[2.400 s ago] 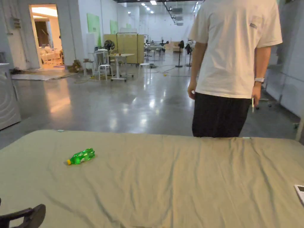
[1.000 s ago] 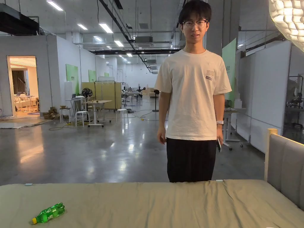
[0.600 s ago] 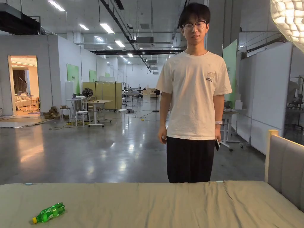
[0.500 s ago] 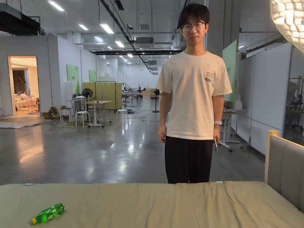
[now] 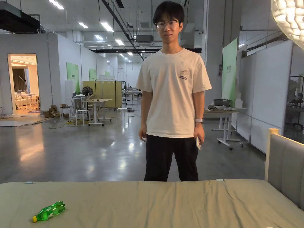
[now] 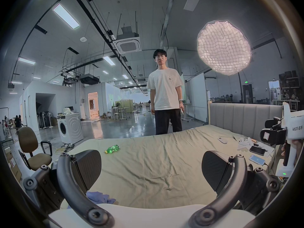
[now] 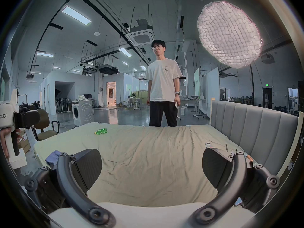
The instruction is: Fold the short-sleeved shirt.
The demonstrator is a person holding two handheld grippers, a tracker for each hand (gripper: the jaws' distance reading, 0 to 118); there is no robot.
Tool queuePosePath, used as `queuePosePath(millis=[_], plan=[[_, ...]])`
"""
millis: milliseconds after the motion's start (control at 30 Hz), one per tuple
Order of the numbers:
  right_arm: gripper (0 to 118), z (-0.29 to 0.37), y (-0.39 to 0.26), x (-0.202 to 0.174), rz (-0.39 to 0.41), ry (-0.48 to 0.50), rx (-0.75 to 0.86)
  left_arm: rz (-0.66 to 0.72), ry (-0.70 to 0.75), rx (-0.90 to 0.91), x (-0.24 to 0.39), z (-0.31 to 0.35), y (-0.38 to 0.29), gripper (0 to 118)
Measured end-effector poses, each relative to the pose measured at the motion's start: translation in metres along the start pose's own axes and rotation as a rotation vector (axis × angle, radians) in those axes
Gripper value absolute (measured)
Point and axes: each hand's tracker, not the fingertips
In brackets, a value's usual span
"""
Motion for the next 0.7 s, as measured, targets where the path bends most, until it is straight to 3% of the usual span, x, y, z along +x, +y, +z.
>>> queuePosePath(millis=[233, 333, 400, 500, 600, 700], plan=[[118, -0.006, 0.007, 0.002, -0.039, -0.052, -0.029, 0.001, -0.006, -0.012, 0.002, -0.002, -0.001, 118], [118, -0.002, 0.013, 0.005, -0.203, -0.014, -0.054, 0.006, -0.008, -0.016, 0.002, -0.003, -0.001, 118], [118, 0.003, 0.022, 0.003, -0.260, -0.015, -0.080, 0.008, -0.010, -0.016, 0.002, -0.002, -0.001, 118], [118, 0.003, 0.039, -0.005, -0.235, -0.090, -0.218, 0.009, -0.008, -0.014, 0.002, -0.003, 0.000, 118], [118, 0.006, 0.039, -0.015, -0.192, -0.119, -0.171, 0.022, -0.013, -0.005, 0.002, -0.003, 0.001, 118], [118, 0.008, 0.039, -0.020, -0.161, -0.085, -0.144, 0.025, -0.027, -0.004, 0.004, -0.003, 0.003, 118]])
